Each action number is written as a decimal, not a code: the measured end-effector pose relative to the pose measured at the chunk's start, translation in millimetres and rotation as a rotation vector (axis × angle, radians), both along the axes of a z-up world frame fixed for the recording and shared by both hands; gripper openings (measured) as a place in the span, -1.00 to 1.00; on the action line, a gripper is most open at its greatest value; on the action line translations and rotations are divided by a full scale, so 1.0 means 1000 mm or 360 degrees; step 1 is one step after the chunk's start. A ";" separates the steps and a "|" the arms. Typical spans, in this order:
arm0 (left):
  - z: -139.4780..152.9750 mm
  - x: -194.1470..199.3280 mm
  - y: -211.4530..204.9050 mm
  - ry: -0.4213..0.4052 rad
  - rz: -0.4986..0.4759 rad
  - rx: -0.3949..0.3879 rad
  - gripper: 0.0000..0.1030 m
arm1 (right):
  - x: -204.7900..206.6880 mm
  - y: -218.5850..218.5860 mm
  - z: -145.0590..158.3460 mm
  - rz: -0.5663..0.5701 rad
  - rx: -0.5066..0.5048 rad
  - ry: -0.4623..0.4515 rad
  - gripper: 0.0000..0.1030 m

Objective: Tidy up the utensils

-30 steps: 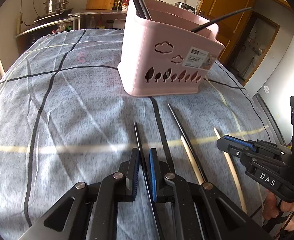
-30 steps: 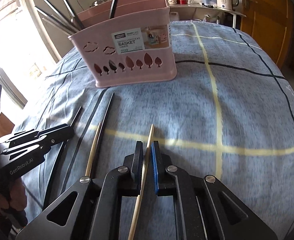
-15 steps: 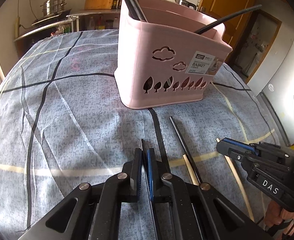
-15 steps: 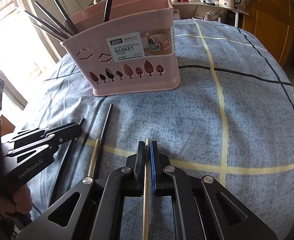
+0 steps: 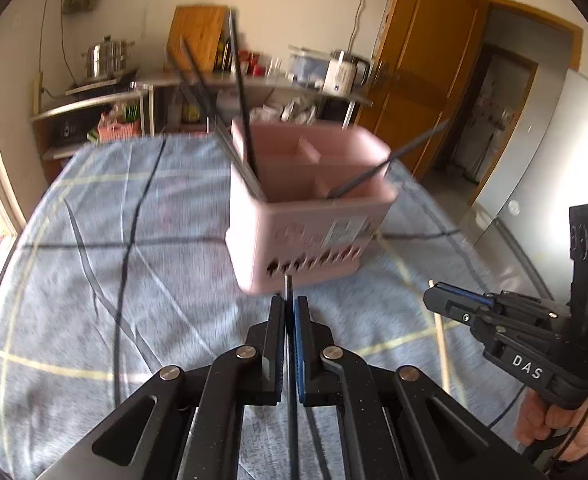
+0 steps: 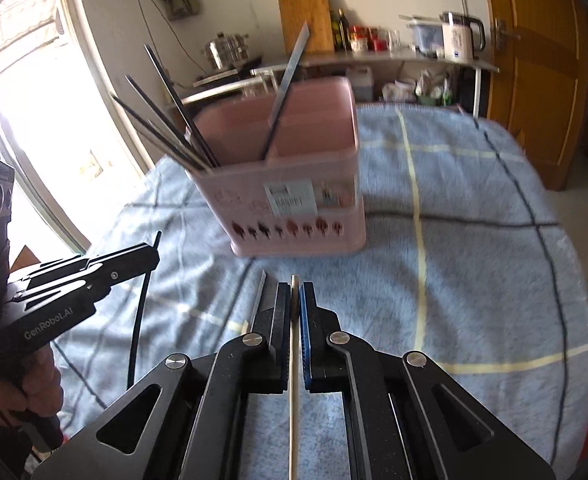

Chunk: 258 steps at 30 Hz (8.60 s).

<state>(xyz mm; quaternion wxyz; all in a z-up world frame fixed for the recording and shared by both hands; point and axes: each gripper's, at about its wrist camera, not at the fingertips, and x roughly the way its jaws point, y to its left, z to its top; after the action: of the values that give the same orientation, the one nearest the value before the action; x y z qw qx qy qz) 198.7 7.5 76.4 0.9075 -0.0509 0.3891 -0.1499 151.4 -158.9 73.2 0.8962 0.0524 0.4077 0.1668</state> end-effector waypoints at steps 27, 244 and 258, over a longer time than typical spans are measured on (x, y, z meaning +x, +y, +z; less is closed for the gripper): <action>0.099 -0.033 -0.005 -0.0271 -0.0052 -0.0017 -0.93 | -0.028 -0.012 0.083 0.0008 0.0026 -0.0309 -0.92; -0.088 -0.002 -0.038 0.0201 0.0026 0.0260 -0.91 | 0.003 -0.007 -0.075 -0.0040 -0.0071 0.0259 -0.90; 0.011 -0.021 -0.028 -0.0082 -0.0022 0.0077 -0.91 | -0.014 -0.016 0.008 -0.0043 0.0030 -0.0025 -0.91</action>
<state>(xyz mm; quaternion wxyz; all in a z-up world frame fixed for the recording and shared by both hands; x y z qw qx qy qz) 177.9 -20.6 86.9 0.9170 -0.0223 0.3696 -0.1480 137.4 -174.6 81.7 0.9010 0.0651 0.3984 0.1590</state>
